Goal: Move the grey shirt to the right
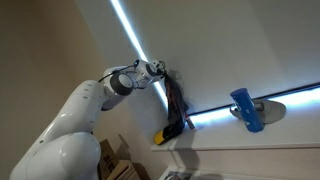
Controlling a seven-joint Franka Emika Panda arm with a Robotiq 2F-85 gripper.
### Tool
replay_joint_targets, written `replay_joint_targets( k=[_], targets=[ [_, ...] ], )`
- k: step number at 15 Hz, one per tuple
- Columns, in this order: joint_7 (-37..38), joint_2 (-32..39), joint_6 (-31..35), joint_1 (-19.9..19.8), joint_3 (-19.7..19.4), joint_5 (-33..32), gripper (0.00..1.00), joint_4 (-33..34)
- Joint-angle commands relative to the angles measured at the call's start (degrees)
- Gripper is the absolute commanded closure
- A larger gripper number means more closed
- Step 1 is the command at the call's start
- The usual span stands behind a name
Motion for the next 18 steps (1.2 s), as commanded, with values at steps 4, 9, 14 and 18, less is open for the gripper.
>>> replay_joint_targets(
  k=[4,9,14,18],
  targets=[
    [19.80,-7.55,11.81,3.97,-17.13,-5.65,0.99,-6.91],
    [42.80,-8.21,12.39,9.74,-41.08,-13.50,0.99,-7.61],
    [66.52,-6.08,10.38,16.71,-64.65,-26.70,0.99,-12.07],
    [79.51,-4.25,11.66,26.11,-81.04,-32.76,0.99,-25.79]
  ],
)
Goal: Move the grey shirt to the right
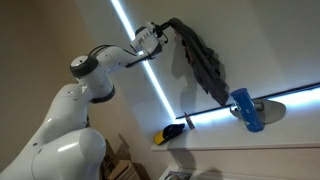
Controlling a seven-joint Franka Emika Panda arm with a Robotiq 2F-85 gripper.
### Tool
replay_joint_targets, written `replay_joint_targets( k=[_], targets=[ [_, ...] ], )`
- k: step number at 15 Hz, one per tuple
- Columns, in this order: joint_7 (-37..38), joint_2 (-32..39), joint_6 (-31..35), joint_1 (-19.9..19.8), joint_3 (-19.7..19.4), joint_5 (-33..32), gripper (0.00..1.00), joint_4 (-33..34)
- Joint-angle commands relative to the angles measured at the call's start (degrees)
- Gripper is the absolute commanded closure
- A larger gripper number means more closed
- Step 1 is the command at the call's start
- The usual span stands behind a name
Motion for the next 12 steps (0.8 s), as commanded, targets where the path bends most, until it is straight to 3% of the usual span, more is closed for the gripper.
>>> replay_joint_targets(
  k=[1,5,8,12],
  targets=[
    [10.45,1.70,0.95,9.80,-13.64,-5.24,0.99,-14.34],
    [18.13,5.24,2.72,16.96,-24.64,-8.79,0.99,-29.31],
    [22.63,8.99,7.23,20.09,-31.14,-10.99,0.99,-40.70],
    [16.18,17.42,21.23,18.18,-36.75,1.83,0.99,-55.87]
  ],
)
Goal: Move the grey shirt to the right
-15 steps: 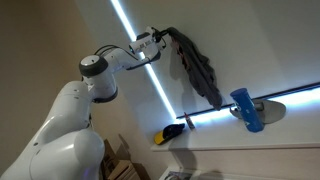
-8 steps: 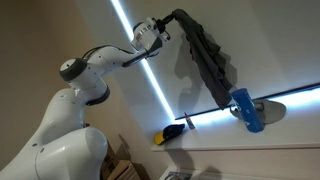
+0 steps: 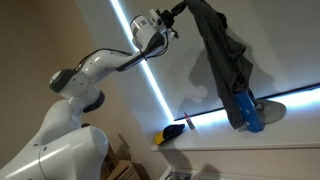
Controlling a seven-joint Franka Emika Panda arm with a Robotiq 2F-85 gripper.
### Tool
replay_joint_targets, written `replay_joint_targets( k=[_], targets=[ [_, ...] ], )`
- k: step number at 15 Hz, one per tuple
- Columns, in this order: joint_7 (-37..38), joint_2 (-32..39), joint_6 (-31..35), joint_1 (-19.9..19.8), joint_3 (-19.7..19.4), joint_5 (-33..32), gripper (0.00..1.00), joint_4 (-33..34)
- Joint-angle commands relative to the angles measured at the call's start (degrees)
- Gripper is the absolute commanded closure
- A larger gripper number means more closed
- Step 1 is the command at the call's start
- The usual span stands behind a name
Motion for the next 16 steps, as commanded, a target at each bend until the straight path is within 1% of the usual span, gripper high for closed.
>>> replay_joint_targets(
  k=[1,2,3,4,6,11,12,13,15,16],
  targets=[
    [-6.47,8.02,11.13,-0.55,-3.91,11.39,0.99,-13.63],
    [-10.71,7.57,13.08,-0.13,-2.60,16.21,0.88,-16.59],
    [-16.70,4.54,9.22,-0.20,-0.76,21.18,0.95,-12.34],
    [-19.60,5.05,10.83,0.01,-0.30,24.47,0.89,-15.02],
    [-20.38,5.96,11.55,0.26,-0.17,25.84,0.88,-17.11],
    [-20.35,6.61,11.55,0.46,-0.19,26.04,0.88,-17.18],
    [-20.35,6.61,11.55,0.46,-0.20,26.04,0.63,-17.18],
    [-22.45,5.39,12.05,0.92,0.56,28.24,0.61,-16.50],
    [-31.89,-1.66,12.67,4.39,4.26,32.47,0.49,-13.73],
    [-35.23,-2.78,11.49,5.54,5.82,36.02,0.41,-12.00]
  ],
)
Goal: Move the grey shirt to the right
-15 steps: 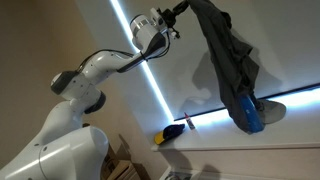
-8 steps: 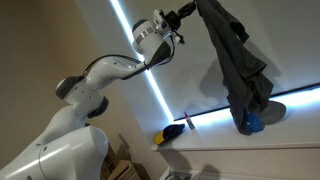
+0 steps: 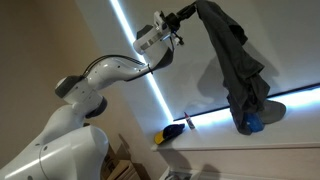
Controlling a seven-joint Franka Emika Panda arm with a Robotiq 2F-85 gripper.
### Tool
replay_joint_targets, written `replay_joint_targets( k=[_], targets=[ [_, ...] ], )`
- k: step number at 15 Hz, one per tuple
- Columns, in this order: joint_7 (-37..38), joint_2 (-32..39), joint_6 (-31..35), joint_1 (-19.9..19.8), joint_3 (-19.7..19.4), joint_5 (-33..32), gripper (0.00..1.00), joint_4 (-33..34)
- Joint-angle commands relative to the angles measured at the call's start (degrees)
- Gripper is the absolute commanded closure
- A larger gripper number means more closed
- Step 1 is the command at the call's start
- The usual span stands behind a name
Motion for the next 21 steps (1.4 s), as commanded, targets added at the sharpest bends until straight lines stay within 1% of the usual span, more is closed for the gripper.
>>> replay_joint_targets(
  k=[1,2,3,4,5,6,7,8,9,10,11,12,13,14,15,16,17,18,19,20,21],
  targets=[
    [-13.42,-9.70,-0.72,5.42,5.51,8.41,0.34,5.05],
    [-15.80,-11.28,-1.10,6.37,7.17,11.45,0.77,6.84],
    [-17.78,-13.00,-1.18,6.74,9.09,14.39,0.72,8.66],
    [-19.82,-15.19,-1.39,7.21,10.88,16.92,0.23,10.34],
    [-21.17,-9.09,-0.70,6.92,8.93,20.70,0.52,6.53],
    [-22.48,-10.48,-1.07,7.49,10.08,22.13,0.50,7.98],
    [-23.04,-11.50,-1.28,7.71,10.71,22.56,0.44,8.92],
    [-23.17,-12.27,-1.30,7.72,10.97,22.57,0.37,9.32],
    [-23.23,-12.80,-1.30,7.68,11.03,22.57,0.05,9.36],
    [-25.83,-13.72,-3.61,7.90,10.78,22.17,0.01,9.67],
    [-30.43,-14.64,-7.11,8.06,10.33,21.71,0.30,10.48],
    [-34.57,-18.16,-10.71,8.68,10.53,20.79,0.36,11.73],
    [-38.49,-24.35,-13.62,10.01,11.46,18.99,0.36,13.31],
    [-38.71,-25.78,-16.87,10.76,11.17,18.36,0.44,14.41],
    [-42.19,-28.00,-19.88,10.64,11.32,21.98,0.52,16.84],
    [-37.89,-18.63,-15.31,8.88,10.53,24.54,0.12,12.86],
    [-39.65,-20.67,-16.45,9.31,10.44,25.06,0.37,13.89],
    [-40.21,-21.03,-16.38,9.31,10.43,25.55,0.37,13.91],
    [-40.20,-20.84,-16.38,9.23,10.53,25.67,0.31,13.61],
    [-40.11,-20.23,-16.37,9.24,10.66,25.82,0.24,13.38],
    [-39.98,-19.53,-16.38,9.27,10.70,26.06,0.42,13.27]
  ],
)
